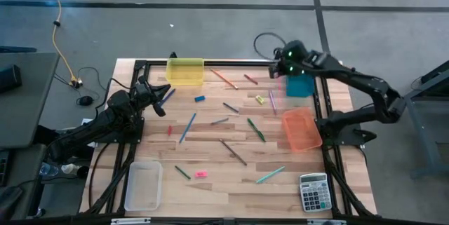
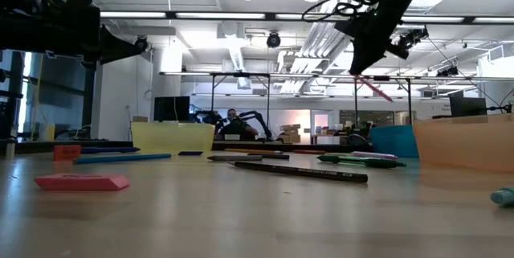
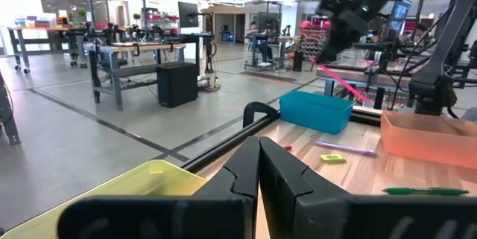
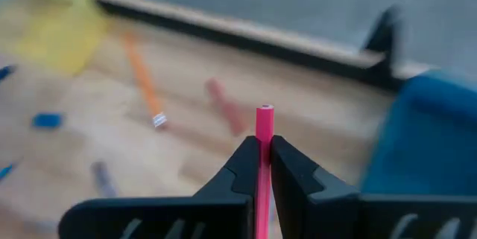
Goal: Sort crayons/erasers/pens/pencils in bins
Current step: Put the pink pencil into the blue bin
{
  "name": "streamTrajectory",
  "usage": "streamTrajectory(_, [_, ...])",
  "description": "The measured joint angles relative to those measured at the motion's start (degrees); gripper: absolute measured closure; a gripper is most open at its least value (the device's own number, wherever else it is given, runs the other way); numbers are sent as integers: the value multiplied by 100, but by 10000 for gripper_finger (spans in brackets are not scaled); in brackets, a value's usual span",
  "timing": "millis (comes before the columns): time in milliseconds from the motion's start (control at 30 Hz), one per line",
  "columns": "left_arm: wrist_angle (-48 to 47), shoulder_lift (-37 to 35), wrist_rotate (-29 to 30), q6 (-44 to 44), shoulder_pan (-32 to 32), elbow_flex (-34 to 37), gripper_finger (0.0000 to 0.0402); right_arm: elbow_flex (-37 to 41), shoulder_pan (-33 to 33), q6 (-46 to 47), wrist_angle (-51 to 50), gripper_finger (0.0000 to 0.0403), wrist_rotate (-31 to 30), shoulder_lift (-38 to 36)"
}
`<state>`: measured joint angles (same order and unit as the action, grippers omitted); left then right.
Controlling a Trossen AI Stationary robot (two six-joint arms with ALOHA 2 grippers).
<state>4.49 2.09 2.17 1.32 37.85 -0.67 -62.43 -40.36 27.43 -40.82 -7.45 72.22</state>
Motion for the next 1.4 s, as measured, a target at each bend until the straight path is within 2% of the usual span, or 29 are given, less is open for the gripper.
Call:
streamTrajectory(133, [2, 0, 0, 0, 1, 0, 401, -679, -576, -588, -620, 393, -452, 295])
streamTrajectory(233, [1, 0, 0, 0, 2, 0, 401, -912, -1028, -1105, -890, 393, -763, 586])
streamTrajectory(367, [0, 0, 0, 0, 2, 0, 401, -849, -1509, -1473, -816, 393, -724, 920])
streamTrajectory(533, [0, 0, 0, 0, 2, 0, 401, -636, -1856, -1829, -518, 397, -1089, 1221])
streamTrajectory(967, [0, 0, 0, 0, 2, 0, 401, 630, -1970, -2590, 1196, 400, -1310, 1336])
streamTrajectory(1400, [0, 0, -2, 0, 0, 0, 401, 1209, -1965, -2597, 1330, 400, -1052, 1334])
